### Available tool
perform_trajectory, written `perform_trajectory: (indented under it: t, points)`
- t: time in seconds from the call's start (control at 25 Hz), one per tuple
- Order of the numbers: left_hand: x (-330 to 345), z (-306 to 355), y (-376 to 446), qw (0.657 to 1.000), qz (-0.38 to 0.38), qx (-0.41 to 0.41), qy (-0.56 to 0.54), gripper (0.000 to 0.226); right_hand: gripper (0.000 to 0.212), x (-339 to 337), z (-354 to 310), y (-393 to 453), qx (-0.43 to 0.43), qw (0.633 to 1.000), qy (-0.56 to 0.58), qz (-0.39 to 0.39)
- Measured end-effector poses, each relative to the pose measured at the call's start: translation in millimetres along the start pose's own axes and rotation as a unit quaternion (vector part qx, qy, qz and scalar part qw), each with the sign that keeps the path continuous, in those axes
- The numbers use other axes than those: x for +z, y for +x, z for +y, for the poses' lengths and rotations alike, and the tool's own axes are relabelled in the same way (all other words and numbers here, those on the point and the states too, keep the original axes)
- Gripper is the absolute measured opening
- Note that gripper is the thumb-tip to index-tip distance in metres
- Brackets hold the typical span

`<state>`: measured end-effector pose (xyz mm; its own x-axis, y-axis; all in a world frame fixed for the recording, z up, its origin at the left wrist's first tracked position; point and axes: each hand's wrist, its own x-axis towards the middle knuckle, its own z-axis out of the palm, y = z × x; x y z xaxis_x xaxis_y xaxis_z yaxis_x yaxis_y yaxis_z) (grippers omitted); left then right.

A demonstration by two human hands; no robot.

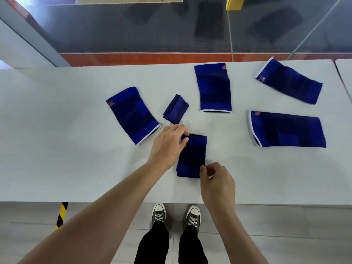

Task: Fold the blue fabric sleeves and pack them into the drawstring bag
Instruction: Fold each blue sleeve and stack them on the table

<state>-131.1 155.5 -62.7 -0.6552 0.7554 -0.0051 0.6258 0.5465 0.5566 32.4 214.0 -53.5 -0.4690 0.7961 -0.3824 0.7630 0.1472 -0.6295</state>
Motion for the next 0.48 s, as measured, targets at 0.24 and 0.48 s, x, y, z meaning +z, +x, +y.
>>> perform_trajectory:
  t: [0.24, 0.48]
  points:
    - [6.8, -4.1, 4.3, 1.0, 0.005, 0.002, 0.021, 0.006, 0.014, 2.6, -0.4, 6.8, -0.008, 1.0, -0.026, -0.014]
    - [10.4, -5.9, 8.3, 1.0, -0.004, 0.007, 0.029, 0.005, 0.016, 3.5, -0.7, 10.0, -0.001, 0.999, -0.03, -0.01]
